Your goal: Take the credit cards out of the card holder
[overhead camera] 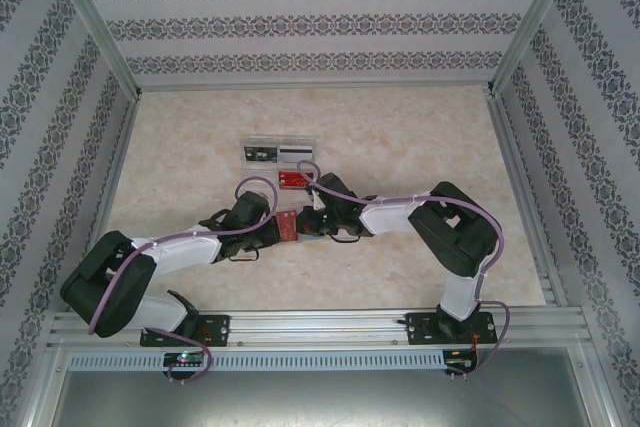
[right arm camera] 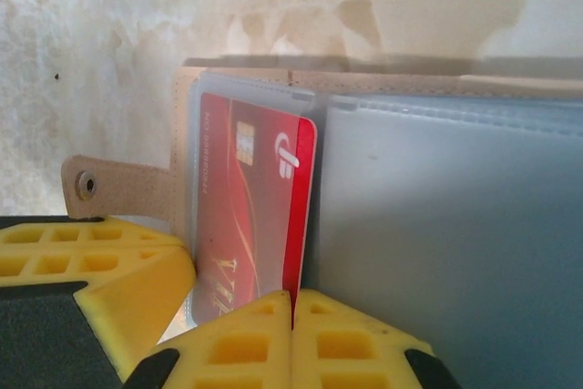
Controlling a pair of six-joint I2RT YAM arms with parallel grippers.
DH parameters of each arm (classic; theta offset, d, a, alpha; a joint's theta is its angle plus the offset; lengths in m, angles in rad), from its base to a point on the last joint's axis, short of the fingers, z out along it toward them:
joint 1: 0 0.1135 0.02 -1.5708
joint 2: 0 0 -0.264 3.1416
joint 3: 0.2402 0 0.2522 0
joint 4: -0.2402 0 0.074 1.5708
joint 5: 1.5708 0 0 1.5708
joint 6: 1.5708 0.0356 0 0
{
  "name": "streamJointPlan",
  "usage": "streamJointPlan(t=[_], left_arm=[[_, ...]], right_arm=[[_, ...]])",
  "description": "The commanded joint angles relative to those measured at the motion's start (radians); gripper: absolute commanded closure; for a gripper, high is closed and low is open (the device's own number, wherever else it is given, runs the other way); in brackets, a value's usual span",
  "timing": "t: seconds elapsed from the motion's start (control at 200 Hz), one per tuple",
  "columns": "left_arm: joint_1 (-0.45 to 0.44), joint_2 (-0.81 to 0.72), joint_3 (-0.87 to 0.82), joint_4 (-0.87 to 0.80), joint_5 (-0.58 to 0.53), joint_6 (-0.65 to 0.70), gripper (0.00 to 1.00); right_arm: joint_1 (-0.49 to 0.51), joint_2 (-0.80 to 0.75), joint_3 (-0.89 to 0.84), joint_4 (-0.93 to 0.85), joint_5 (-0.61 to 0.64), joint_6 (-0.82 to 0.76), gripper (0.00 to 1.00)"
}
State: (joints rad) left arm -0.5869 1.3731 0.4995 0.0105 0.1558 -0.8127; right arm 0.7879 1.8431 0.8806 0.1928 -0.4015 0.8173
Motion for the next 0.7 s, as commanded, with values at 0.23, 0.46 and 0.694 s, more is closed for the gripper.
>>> streamJointPlan(t=[0.23,0.46,0.694], left_arm=[[0.006,-0.027,-0.02,-0.089,-0.06,-0.03,1.0],[0.006,-0.028,-0.02,-0.089,-0.057,-0.03,1.0],[0.007,-0.043,-0.005,-0.07,-0.018,-0.011,1.0]], right_arm=[[-0.032,-0.06,-0.064,0.002,0.01,-0.01,0.99],[-0.052,-0.086,-0.091,0.003,-0.004,-0.018,0.99],[-0.046,-0.062,-0.08,0.022,-0.024,-0.015,0.94]])
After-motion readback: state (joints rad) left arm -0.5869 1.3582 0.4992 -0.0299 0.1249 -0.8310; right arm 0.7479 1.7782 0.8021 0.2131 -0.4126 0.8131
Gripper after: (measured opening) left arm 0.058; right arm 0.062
